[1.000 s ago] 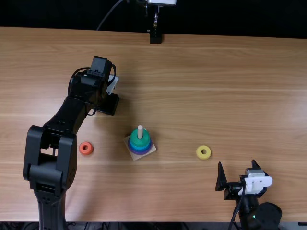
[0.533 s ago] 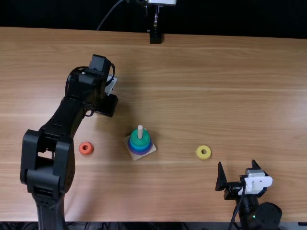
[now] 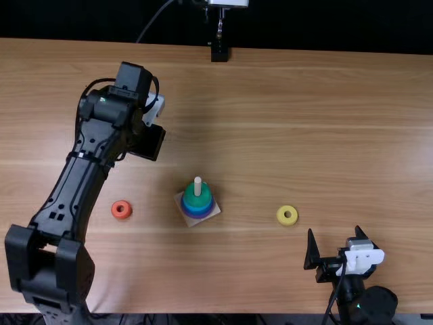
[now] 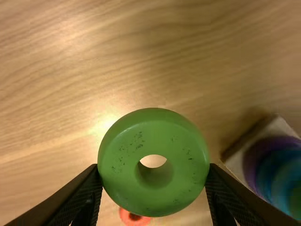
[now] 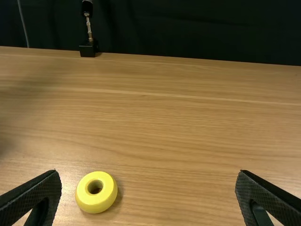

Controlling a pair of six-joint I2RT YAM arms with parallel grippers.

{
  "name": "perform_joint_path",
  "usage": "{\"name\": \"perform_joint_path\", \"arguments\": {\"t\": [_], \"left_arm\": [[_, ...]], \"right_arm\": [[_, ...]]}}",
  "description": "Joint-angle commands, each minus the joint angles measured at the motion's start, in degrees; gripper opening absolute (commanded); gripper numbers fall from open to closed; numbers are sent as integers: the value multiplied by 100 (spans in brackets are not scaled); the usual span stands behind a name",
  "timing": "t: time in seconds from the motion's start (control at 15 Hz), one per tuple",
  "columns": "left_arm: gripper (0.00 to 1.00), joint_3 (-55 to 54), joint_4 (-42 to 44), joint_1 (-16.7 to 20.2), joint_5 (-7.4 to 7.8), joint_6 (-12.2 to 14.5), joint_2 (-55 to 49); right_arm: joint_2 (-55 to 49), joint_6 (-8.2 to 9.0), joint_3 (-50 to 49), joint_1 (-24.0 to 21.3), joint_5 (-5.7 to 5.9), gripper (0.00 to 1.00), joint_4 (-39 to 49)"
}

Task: Build the Hanoi tower: stack the rings onto the peg from bottom to top in this color order: purple, dark blue, light blue, dark green, light green, yellow, orange.

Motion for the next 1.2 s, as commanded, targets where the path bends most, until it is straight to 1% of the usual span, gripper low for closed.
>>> {"name": "perform_joint_path", "arguments": {"t": [0.0, 0.07, 0.13, 0.2, 0.27, 0.33, 0.4, 0.6, 0.73, 0.93, 1.13], "left_arm": [[0, 199, -130, -246, 93, -46, -375], [0, 208, -278, -352, 146, -46, -506], [0, 208, -351, -431, 336, -46, -621], [0, 208, -383, -484, 599, -46, -717], [0, 217, -394, -528, 810, -57, -796], [0, 252, -394, -598, 947, -67, -858], [1, 304, -446, -695, 1000, -110, -884], [0, 331, -605, -932, 1000, -331, -1051], [0, 322, -636, -1090, 1000, -331, -1139], [0, 313, -710, -1160, 1000, -331, -1174], [0, 287, -742, -1310, 1000, -342, -1306]], "right_arm": [[-71, -30, -409, -88, 32, 100, -225], [-71, -30, -409, -88, 32, 100, -225], [-71, -30, -409, -88, 32, 100, -225], [-71, -30, -409, -88, 32, 100, -225], [-71, -30, -409, -88, 32, 100, -225], [-71, -30, -409, -88, 32, 100, -225], [-71, -30, -409, -88, 32, 100, -225], [-71, -30, -409, -88, 32, 100, -225], [-71, -30, -409, -88, 32, 100, -225], [-71, -30, -409, -88, 32, 100, -225], [-71, -30, -409, -88, 32, 100, -225]]}}
